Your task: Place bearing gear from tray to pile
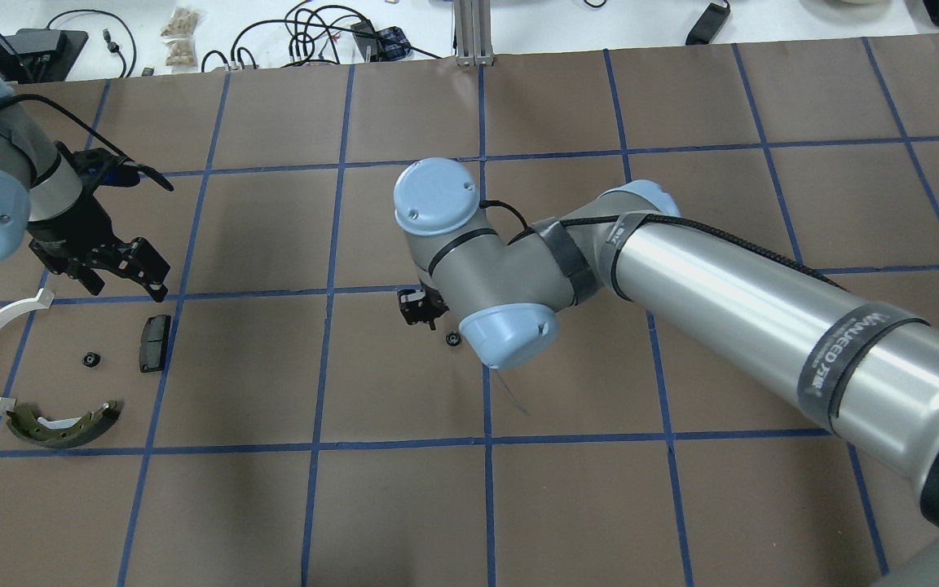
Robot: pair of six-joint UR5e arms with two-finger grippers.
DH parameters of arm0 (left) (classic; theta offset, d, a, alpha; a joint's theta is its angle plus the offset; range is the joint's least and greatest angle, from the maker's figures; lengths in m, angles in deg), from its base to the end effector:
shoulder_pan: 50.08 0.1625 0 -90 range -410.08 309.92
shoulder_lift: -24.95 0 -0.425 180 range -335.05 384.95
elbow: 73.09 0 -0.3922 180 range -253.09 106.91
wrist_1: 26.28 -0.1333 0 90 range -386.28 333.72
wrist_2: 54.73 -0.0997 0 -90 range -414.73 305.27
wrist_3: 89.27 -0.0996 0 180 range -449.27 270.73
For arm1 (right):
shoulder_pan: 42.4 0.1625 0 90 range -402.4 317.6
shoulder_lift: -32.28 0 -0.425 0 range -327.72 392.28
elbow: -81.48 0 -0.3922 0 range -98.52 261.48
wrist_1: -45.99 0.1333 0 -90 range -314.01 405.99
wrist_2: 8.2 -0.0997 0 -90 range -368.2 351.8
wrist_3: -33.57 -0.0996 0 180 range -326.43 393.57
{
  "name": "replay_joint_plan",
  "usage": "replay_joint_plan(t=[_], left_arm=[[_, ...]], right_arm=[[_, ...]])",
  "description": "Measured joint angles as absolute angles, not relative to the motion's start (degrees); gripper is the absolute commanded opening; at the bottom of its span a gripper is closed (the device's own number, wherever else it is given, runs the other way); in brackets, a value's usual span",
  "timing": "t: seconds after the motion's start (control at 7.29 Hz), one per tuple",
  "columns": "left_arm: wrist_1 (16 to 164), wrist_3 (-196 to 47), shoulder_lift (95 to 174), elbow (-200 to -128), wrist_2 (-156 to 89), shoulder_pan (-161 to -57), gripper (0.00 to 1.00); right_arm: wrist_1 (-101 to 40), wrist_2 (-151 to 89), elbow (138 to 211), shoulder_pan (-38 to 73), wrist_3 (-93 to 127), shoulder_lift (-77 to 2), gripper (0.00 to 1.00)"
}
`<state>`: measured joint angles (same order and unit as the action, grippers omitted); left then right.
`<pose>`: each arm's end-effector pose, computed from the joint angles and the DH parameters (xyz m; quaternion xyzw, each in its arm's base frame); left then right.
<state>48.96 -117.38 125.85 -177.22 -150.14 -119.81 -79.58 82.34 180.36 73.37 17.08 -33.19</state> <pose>0.0626 -0.5271 0.2986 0.0722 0.9923 0.1008 0.0062 0.3832 -0.4893 0.2374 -0.0808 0.9965 -0.0193 0.0024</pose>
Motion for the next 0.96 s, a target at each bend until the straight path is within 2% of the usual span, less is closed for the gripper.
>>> replay_joint_plan(t=[0.55,0.96], left_arm=[[48.04,-93.63,127.07,-177.8,-144.06,-135.17,1.0],[42.33,-84.03,129.72,-178.07,-141.08,-144.91,1.0]], right_arm=[[-64.58,82.37,175.98,60.32,29.49,-44.48,1.0],[-57.58,82.19,173.86,57.66,32.04,-51.96,1.0]])
